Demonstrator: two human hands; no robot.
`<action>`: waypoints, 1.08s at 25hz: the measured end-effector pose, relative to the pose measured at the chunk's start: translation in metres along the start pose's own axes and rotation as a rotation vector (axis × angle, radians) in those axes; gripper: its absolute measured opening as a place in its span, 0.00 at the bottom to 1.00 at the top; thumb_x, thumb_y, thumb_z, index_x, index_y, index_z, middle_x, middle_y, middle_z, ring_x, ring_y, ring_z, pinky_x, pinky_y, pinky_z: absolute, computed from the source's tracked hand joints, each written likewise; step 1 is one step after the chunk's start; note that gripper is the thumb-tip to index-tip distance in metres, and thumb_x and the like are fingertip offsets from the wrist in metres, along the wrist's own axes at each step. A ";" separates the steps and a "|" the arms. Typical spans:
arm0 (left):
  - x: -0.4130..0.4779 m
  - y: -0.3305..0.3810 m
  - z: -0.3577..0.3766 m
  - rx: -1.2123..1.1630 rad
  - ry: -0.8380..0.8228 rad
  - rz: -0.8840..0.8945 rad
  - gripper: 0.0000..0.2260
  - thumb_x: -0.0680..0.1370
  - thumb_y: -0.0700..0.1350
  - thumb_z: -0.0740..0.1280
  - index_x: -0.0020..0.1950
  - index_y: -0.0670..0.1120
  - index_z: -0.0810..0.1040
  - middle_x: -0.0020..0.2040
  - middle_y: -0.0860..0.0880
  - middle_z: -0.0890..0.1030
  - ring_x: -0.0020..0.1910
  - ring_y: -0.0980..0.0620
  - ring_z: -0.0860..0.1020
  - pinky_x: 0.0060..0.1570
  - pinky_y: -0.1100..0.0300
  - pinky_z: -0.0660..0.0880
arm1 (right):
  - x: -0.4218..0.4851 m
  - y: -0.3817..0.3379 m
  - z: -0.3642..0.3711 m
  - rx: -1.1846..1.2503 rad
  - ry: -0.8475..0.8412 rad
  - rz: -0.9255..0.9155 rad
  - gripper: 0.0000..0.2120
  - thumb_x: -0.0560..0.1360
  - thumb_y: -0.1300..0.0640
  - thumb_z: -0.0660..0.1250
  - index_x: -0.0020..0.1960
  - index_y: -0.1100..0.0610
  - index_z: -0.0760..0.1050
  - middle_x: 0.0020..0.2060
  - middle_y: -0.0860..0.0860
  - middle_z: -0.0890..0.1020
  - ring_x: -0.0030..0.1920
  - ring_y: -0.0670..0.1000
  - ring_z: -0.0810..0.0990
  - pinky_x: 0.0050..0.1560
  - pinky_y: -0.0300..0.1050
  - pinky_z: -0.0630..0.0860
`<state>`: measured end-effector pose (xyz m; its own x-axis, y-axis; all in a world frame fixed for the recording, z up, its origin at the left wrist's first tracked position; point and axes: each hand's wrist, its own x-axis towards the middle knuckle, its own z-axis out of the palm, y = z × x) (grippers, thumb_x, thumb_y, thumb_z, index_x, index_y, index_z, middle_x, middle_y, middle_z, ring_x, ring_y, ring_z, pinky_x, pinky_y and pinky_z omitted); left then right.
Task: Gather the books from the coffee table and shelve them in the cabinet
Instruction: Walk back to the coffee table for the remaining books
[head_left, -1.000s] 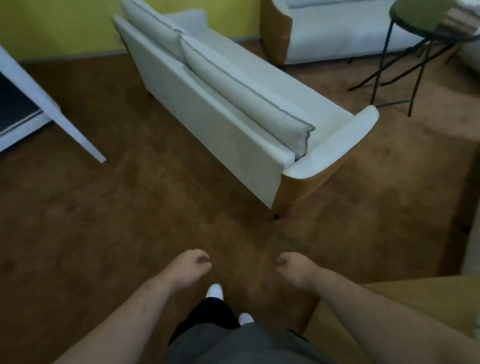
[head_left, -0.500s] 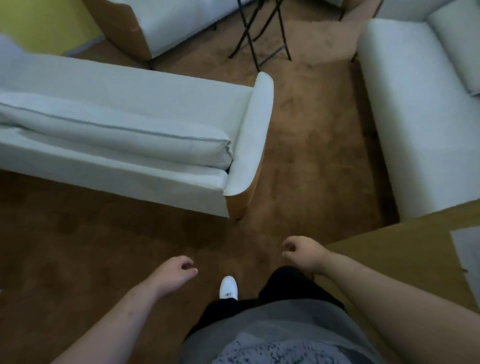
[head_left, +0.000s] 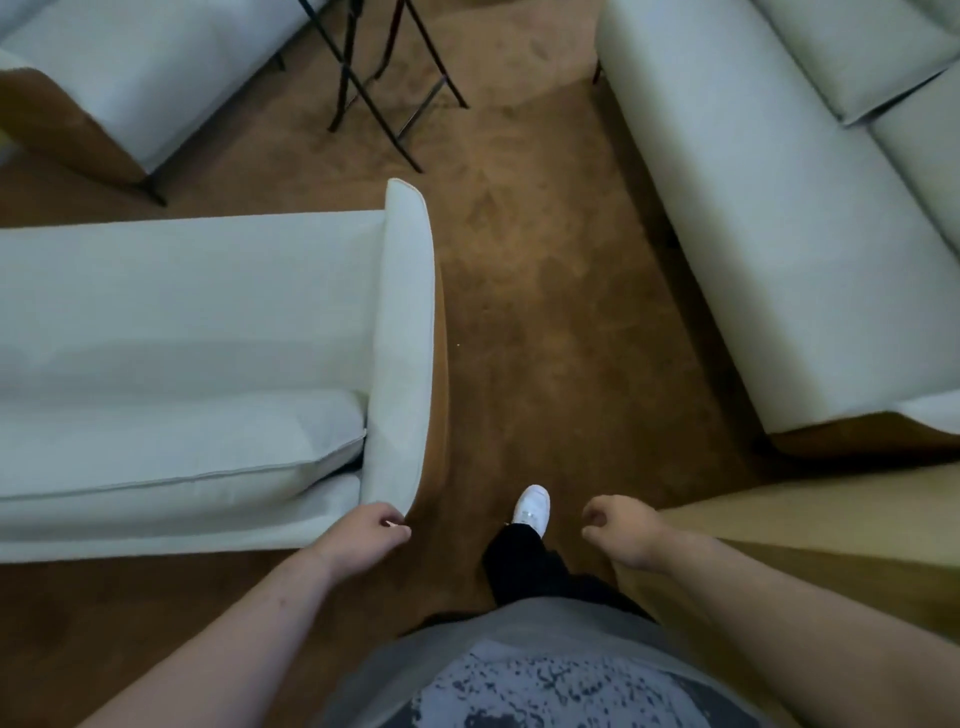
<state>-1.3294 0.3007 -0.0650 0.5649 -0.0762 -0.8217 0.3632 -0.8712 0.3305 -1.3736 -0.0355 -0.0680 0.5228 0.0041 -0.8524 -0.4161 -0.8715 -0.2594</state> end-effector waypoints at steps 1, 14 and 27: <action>0.012 0.019 -0.008 0.018 -0.005 0.004 0.14 0.79 0.50 0.67 0.62 0.46 0.80 0.61 0.47 0.81 0.59 0.50 0.78 0.59 0.59 0.72 | 0.011 0.004 -0.017 -0.003 -0.009 0.013 0.20 0.82 0.51 0.63 0.71 0.56 0.73 0.66 0.53 0.79 0.65 0.53 0.78 0.63 0.45 0.75; 0.156 0.177 -0.143 -0.048 -0.039 0.080 0.12 0.80 0.47 0.65 0.61 0.45 0.80 0.60 0.48 0.79 0.58 0.49 0.77 0.61 0.55 0.73 | 0.109 -0.008 -0.195 0.163 0.071 0.178 0.19 0.82 0.54 0.64 0.72 0.53 0.73 0.68 0.52 0.78 0.67 0.52 0.77 0.66 0.46 0.75; 0.305 0.310 -0.314 0.048 -0.060 0.115 0.15 0.82 0.49 0.62 0.66 0.46 0.77 0.65 0.47 0.77 0.59 0.53 0.75 0.57 0.60 0.72 | 0.232 -0.084 -0.434 0.254 0.081 0.129 0.19 0.83 0.56 0.63 0.73 0.56 0.72 0.68 0.53 0.78 0.69 0.54 0.76 0.67 0.46 0.72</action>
<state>-0.8115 0.1594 -0.0675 0.5550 -0.2041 -0.8064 0.2622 -0.8771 0.4024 -0.8947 -0.1745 -0.0470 0.5069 -0.1470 -0.8494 -0.6506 -0.7117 -0.2650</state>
